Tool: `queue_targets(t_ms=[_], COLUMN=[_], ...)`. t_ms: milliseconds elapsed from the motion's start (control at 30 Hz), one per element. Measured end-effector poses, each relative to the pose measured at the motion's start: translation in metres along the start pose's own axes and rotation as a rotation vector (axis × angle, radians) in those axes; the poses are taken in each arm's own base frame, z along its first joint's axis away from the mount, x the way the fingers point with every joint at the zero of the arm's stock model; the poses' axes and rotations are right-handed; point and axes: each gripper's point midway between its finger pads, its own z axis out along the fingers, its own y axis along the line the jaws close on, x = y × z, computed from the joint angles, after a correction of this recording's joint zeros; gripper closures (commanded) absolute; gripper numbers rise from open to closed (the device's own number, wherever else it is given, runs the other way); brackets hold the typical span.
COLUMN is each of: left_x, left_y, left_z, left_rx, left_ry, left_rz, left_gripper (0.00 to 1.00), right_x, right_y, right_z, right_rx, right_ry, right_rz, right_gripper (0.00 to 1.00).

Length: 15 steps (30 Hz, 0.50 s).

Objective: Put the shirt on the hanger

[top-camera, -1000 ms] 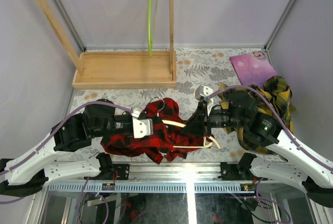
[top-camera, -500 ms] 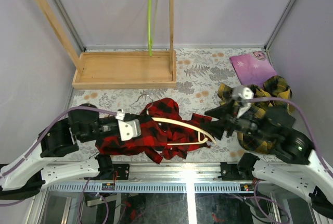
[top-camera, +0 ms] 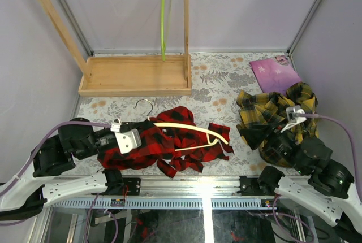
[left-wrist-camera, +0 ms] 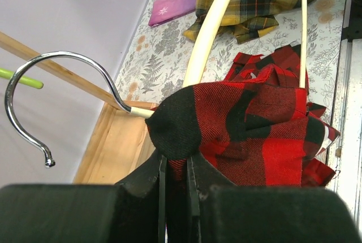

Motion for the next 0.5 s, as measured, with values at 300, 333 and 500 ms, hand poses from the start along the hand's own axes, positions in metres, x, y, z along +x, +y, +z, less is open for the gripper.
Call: queue_targets(t_ms=[300, 333, 500], left_x=[0.002, 0.001, -0.001], left_y=[-0.001, -0.001, -0.001], left_z=[0.001, 0.001, 0.001], left_rx=[0.001, 0.000, 0.004], left_ry=[-0.004, -0.007, -0.018], left_rz=[0.016, 0.017, 0.024], left_gripper=[1.00, 1.00, 1.00], right_x=[0.083, 0.094, 0.128], right_y=[-0.012, -0.009, 0.002], right_z=[0.046, 0.054, 0.078], right_rx=[0.082, 0.074, 0.029], right_ry=[0.170, 0.191, 0.253], right_rz=[0.237, 0.272, 0.411], right_gripper=[0.28, 0.29, 0.34])
